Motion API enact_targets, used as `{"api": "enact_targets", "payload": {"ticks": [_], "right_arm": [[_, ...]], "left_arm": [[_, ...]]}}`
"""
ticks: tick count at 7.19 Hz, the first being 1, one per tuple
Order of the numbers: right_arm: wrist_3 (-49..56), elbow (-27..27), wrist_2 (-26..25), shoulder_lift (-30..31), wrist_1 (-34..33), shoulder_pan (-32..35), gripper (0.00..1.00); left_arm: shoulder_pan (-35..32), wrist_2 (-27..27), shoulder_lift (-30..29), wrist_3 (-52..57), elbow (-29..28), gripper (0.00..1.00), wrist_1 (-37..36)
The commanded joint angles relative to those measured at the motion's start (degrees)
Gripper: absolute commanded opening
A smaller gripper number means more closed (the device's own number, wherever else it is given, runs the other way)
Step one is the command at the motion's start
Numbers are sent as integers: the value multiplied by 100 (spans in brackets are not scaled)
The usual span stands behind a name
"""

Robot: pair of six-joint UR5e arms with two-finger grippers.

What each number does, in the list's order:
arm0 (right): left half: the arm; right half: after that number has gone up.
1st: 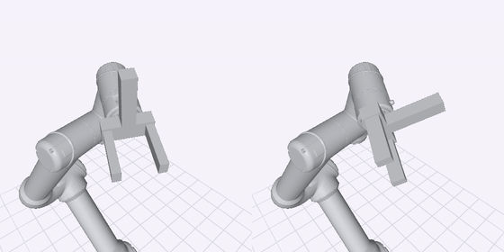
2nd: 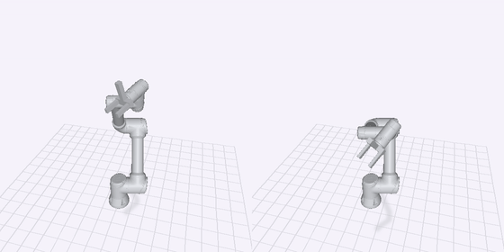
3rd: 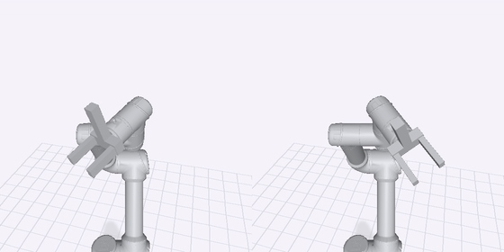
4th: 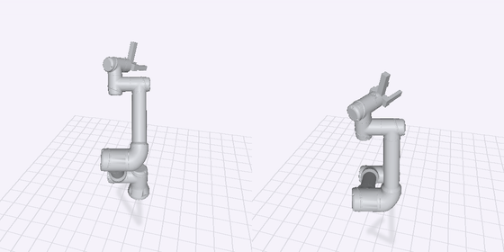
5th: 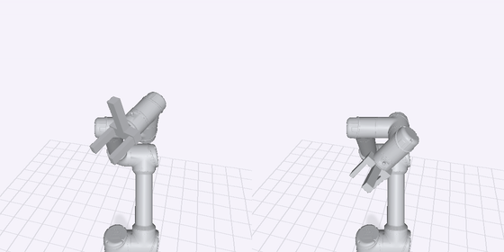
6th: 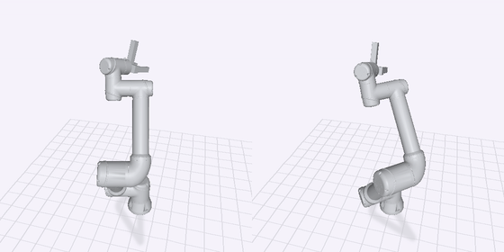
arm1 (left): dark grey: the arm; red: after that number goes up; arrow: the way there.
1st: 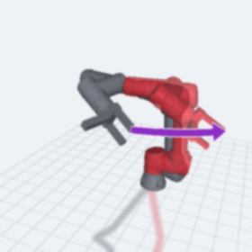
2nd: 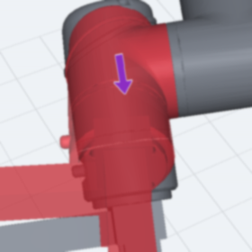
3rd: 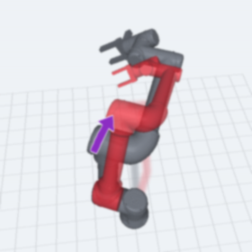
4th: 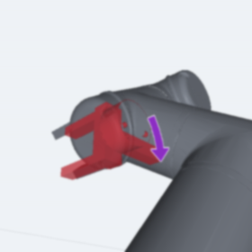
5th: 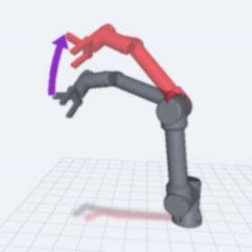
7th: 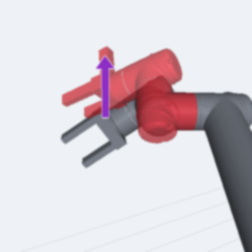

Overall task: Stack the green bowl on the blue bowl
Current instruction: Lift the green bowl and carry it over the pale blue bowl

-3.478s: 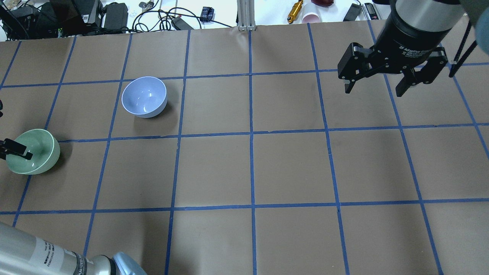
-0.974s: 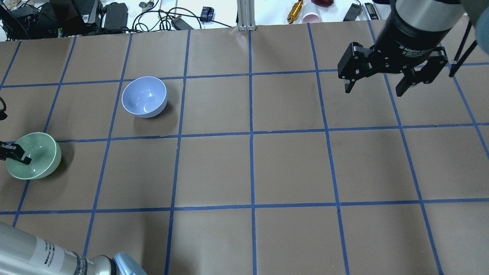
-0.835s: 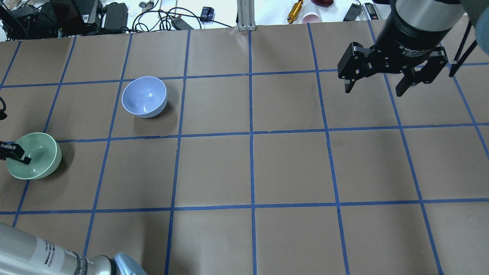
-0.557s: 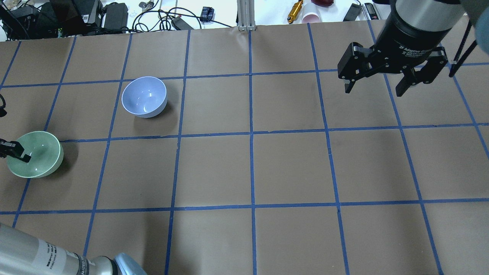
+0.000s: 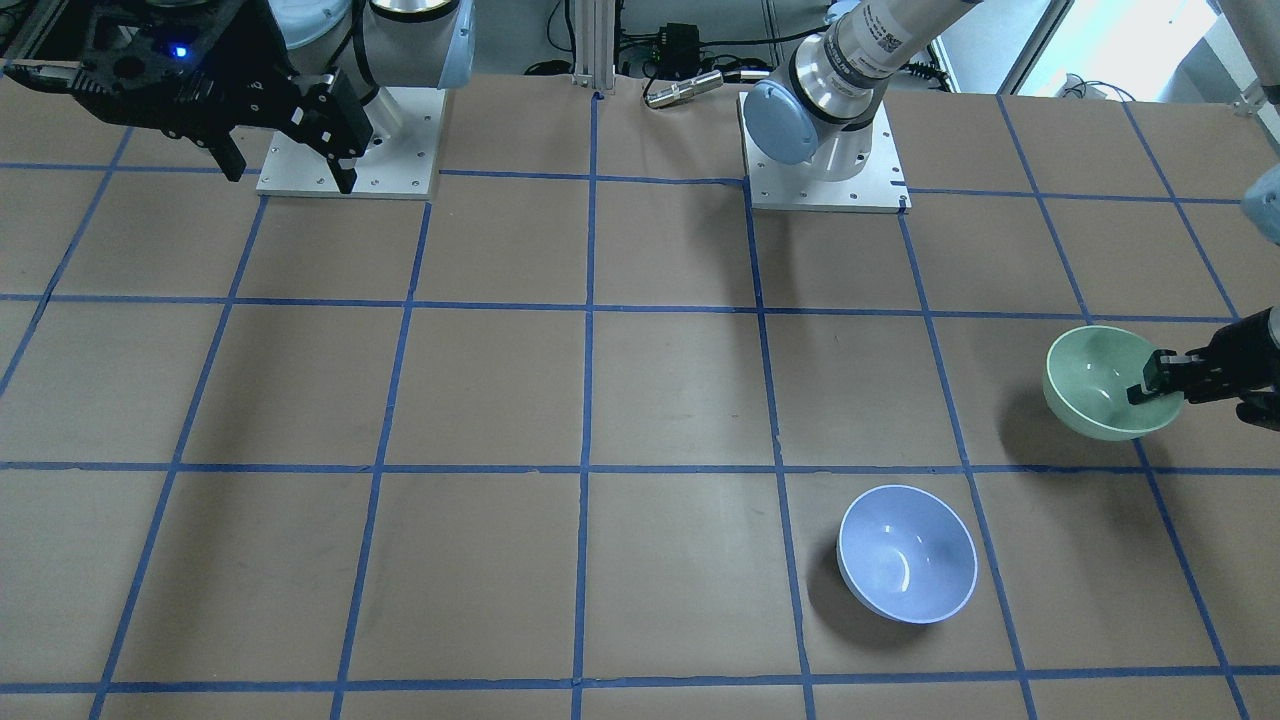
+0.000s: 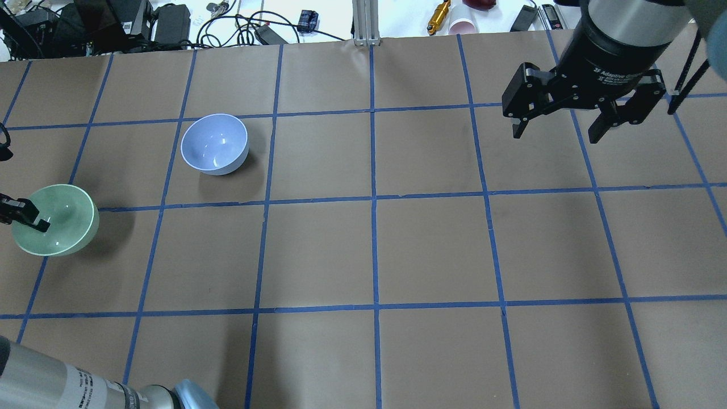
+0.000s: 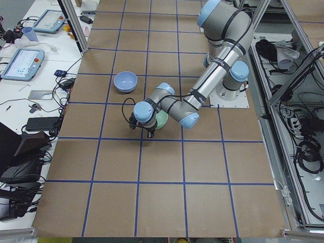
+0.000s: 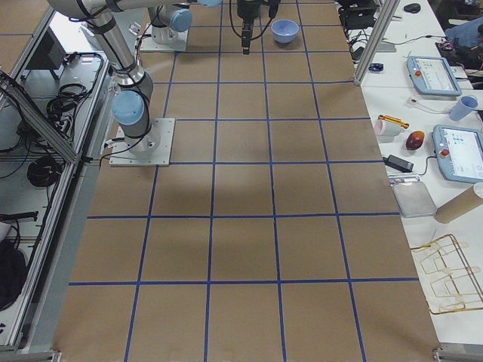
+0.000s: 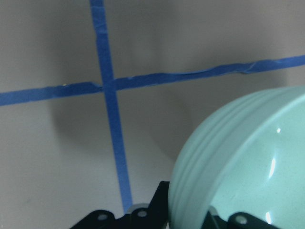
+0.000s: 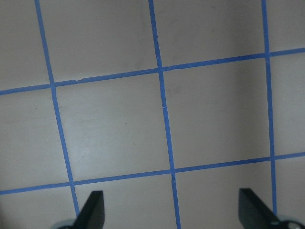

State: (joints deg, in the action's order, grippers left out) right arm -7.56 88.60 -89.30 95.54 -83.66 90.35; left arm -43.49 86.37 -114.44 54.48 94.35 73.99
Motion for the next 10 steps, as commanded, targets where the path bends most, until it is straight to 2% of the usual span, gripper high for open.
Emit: {"api": "enact_targets", "payload": {"ticks": [1,3,6,7,9,10], "right_arm": [[0,0,0,0,-1,0,100],[0,0,0,0,8,0,100],[0,0,0,0,8,0,100],[0,0,0,0,-1,0,100],[0,0,0,0,-1,0,100],[0,0,0,0,-1,0,100]], "left_arm": [[-439,-269,298,-461,-5,0,72],[-1035,-278,413,-1286,-100,0,72],[-2037,-278,317,-2850,-653,0,159],[-2232,-313,282,-3412,-812,0,264],[-2339,-804,124,-3977,-989,0,283],[-2479,-884,89,-4154,-1024,0,231]]}}
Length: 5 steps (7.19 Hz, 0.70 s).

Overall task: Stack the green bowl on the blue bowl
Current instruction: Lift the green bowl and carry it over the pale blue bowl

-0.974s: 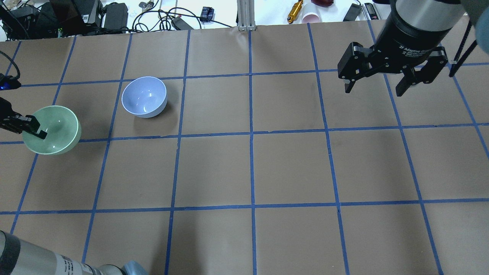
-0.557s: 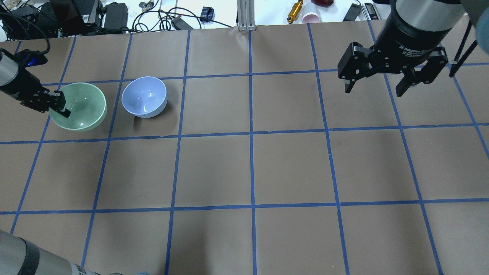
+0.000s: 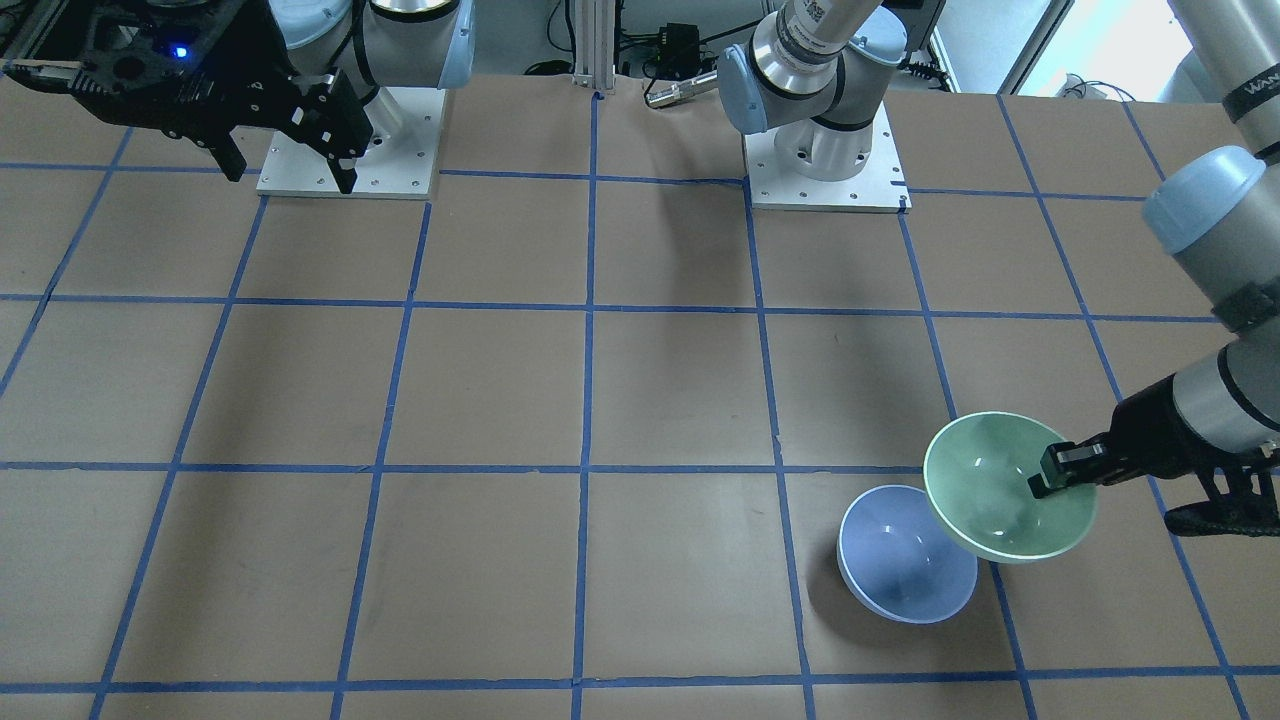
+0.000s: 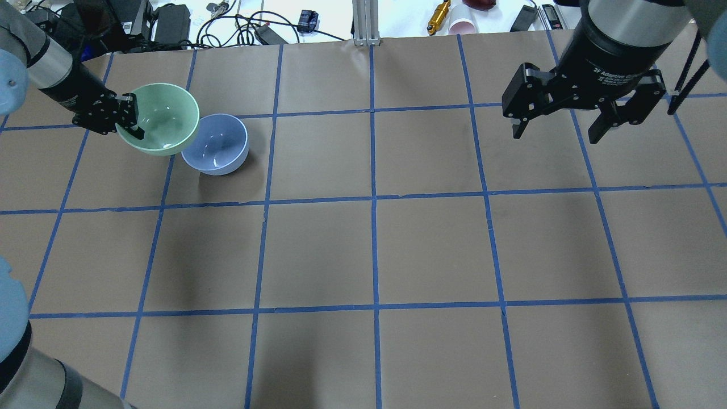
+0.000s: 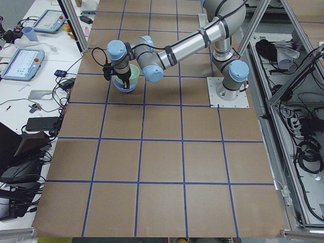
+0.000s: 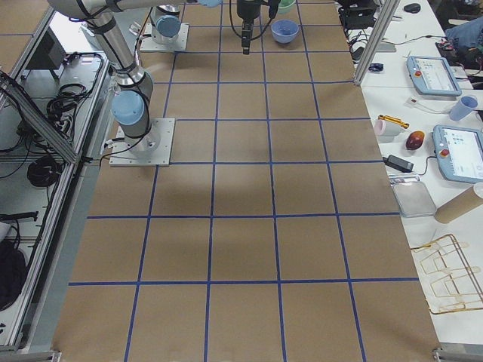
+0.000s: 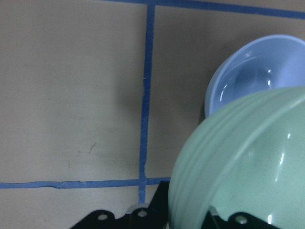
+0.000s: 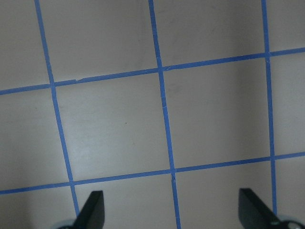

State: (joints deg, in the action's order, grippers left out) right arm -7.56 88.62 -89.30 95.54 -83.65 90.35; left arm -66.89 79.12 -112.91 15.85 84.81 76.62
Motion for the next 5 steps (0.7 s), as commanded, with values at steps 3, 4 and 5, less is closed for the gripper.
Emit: {"api": "enact_targets", "payload": {"ticks": [3,4,5], "right_arm": [[0,7,0,0,6,0,100],[0,7,0,0,-2,0,100],[0,7,0,0,6,0,100]], "left_arm": [[-394,-168,-267,-672,-140,0,-77],[-395,-168,-354,-532,-148,0,-207],[-395,-160,-459,-470,-140,0,-252]]}}
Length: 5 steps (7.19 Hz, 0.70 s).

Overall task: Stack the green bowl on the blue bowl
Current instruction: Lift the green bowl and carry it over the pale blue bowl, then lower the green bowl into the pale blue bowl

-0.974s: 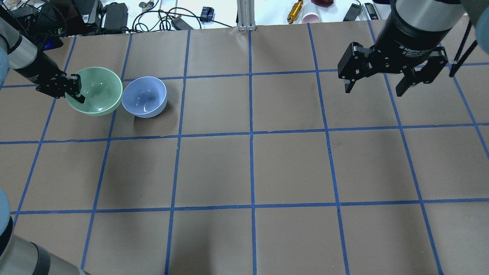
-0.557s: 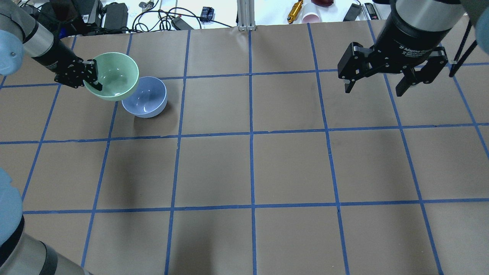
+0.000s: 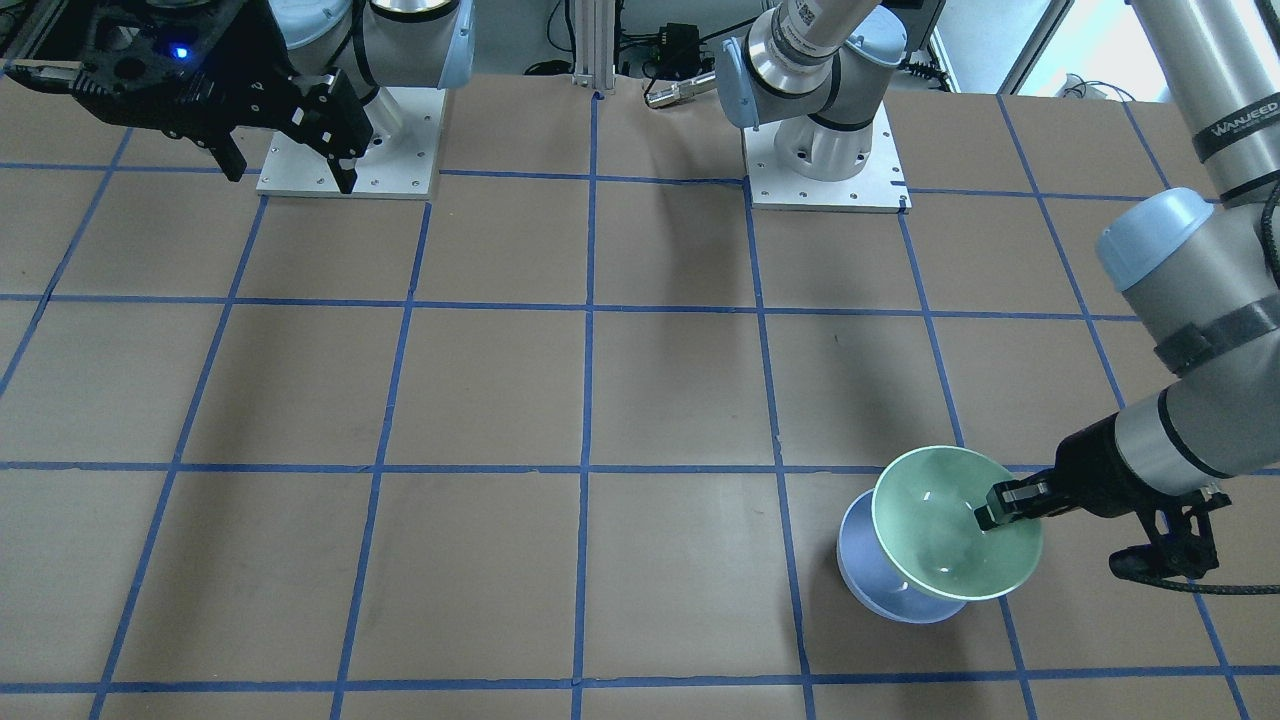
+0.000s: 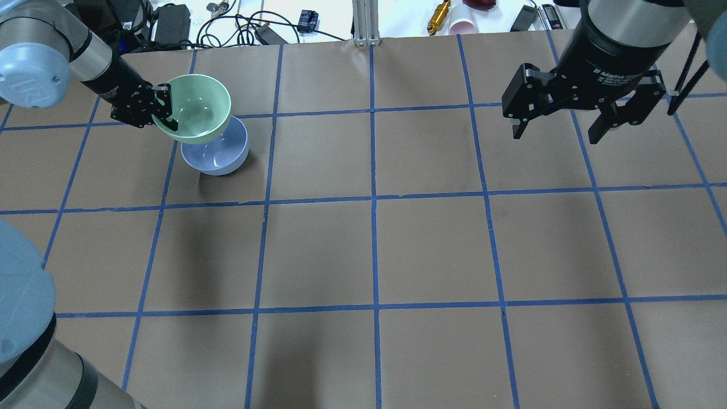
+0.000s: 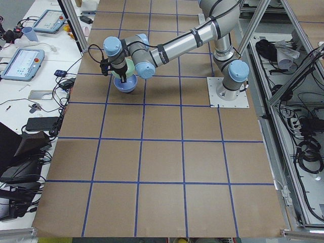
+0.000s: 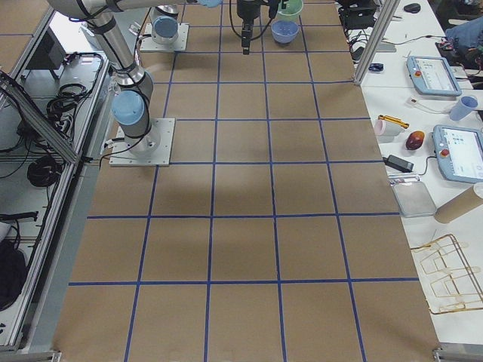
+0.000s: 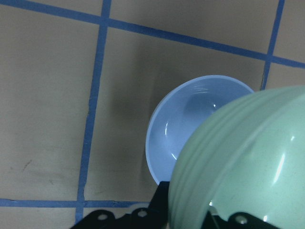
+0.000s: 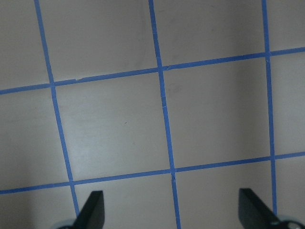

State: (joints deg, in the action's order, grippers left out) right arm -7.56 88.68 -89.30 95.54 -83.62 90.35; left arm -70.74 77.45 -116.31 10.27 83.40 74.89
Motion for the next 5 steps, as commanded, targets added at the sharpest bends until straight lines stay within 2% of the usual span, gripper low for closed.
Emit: {"api": "enact_targets", "payload": {"ticks": [1,5], "right_arm": [[0,-8,0,0,4,0,100],[0,-8,0,0,-5,0,100]], "left_arm": [[-10,7,-181,107,18,0,-97],[-10,7,-313,441,-8,0,-89]]}}
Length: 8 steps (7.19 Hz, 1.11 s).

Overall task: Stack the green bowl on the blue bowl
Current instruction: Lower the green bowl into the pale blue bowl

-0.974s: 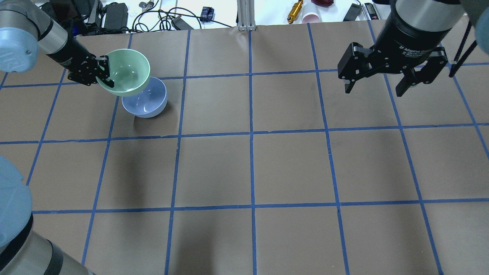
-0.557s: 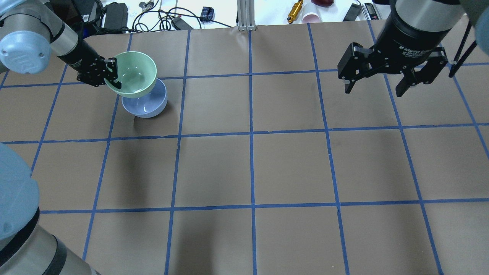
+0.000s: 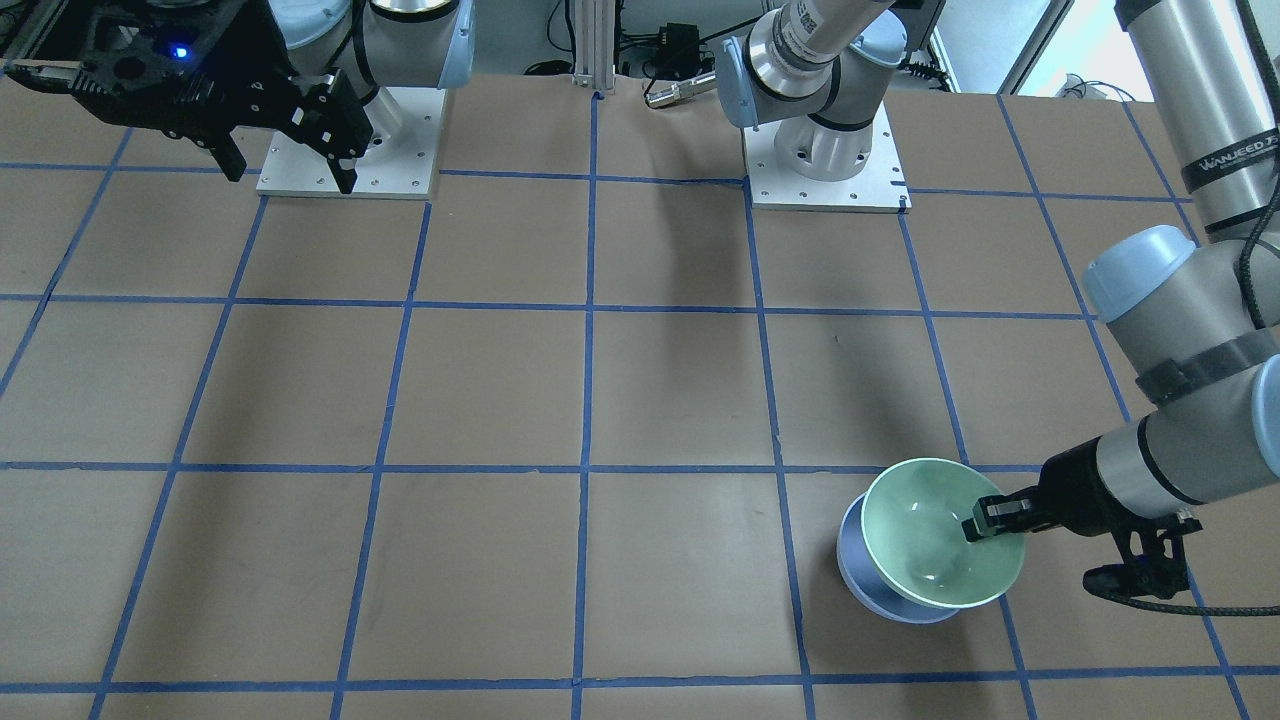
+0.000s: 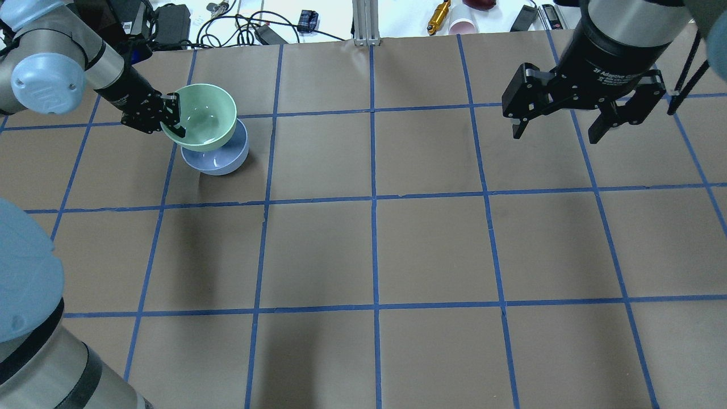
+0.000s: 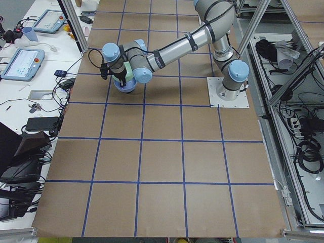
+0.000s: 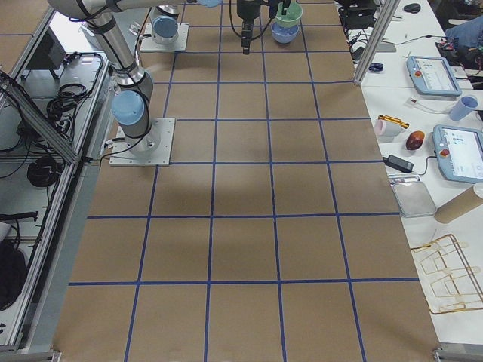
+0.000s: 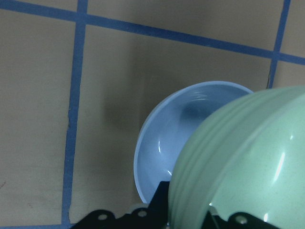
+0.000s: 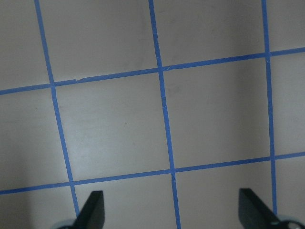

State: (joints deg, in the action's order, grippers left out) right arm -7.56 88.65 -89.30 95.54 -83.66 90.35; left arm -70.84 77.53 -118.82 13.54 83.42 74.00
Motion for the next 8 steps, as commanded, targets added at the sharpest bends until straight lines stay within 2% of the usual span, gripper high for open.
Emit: {"api": "enact_targets", "payload": {"ticks": [1,3,4,5,6,8], "right_arm": [[0,-5,0,0,8,0,100],[0,-5,0,0,8,0,100],[0,-5,0,0,-1,0,100],[0,-5,0,0,8,0,100],[0,-5,0,0,8,0,100],[0,3,0,0,-1,0,100]], "left_arm": [[0,-2,-71,114,25,0,1],[0,-2,-89,105,26,0,1],[0,16,-89,122,52,18,1],[0,16,-80,96,69,92,1],[0,7,-80,70,52,100,10],[0,51,-45,78,8,100,27]]}}
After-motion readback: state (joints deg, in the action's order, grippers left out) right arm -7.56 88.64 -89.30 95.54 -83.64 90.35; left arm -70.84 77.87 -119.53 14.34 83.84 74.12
